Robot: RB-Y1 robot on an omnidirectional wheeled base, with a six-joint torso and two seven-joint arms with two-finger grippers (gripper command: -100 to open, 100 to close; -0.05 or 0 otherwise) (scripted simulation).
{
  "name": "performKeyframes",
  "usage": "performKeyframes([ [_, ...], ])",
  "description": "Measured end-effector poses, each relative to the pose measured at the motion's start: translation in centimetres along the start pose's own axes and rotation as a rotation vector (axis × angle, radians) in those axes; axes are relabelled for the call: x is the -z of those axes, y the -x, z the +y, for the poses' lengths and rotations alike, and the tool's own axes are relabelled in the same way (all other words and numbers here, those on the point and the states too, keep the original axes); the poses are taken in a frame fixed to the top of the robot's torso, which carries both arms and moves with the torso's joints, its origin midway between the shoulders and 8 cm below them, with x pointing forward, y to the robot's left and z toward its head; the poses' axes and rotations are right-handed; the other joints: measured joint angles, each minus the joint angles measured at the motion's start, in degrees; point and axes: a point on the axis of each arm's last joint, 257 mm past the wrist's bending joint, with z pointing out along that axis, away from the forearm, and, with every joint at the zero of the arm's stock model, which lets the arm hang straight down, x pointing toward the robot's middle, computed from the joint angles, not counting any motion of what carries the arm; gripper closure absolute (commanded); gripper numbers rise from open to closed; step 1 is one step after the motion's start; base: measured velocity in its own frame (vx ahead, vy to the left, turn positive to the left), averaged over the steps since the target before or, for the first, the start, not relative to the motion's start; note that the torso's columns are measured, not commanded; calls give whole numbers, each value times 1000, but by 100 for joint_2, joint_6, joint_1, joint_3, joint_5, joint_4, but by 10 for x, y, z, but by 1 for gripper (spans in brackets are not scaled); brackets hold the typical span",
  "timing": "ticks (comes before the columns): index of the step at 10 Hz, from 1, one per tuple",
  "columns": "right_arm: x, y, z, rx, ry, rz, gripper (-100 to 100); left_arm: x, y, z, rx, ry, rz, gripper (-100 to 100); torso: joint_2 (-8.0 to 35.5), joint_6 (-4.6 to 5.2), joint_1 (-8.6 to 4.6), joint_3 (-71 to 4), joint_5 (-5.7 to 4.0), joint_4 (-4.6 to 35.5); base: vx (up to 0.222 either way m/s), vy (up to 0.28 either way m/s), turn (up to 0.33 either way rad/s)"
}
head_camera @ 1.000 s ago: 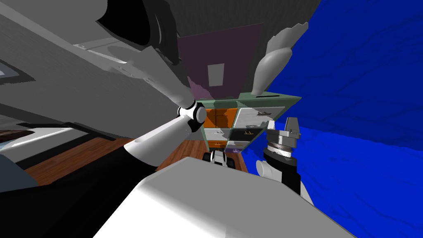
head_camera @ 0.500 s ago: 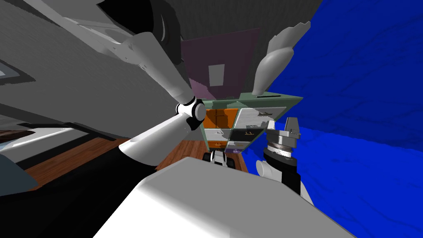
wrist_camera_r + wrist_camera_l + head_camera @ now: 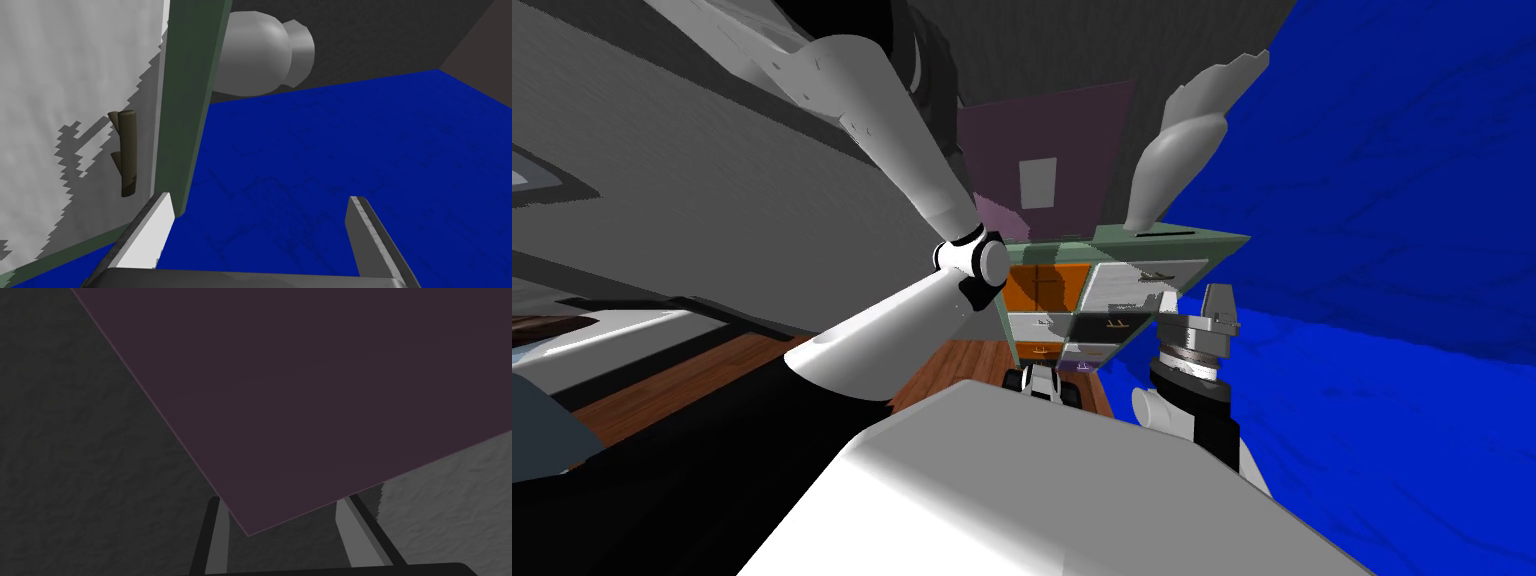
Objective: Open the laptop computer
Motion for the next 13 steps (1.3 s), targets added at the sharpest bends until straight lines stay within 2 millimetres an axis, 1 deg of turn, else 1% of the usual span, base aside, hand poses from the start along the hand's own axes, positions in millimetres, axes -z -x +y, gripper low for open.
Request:
performKeyframes([
  [6, 0, 0, 0, 0, 0, 0, 0, -14, -7, -1, -2, 72, 36, 100, 1, 2, -9, 5, -3, -8, 6, 7, 2],
  [8, 0, 0, 0, 0, 0, 0, 0, -15, -5, -4, 1, 79, 36, 100, 12, -3, -5, 3, -8, 18, 16, -4, 6],
  [13, 0, 0, 0, 0, 0, 0, 0, -31, -1, 6, 9, 168, 66, 100, 14, -4, 8, 10, 4, 9, 25, -6, 6],
])
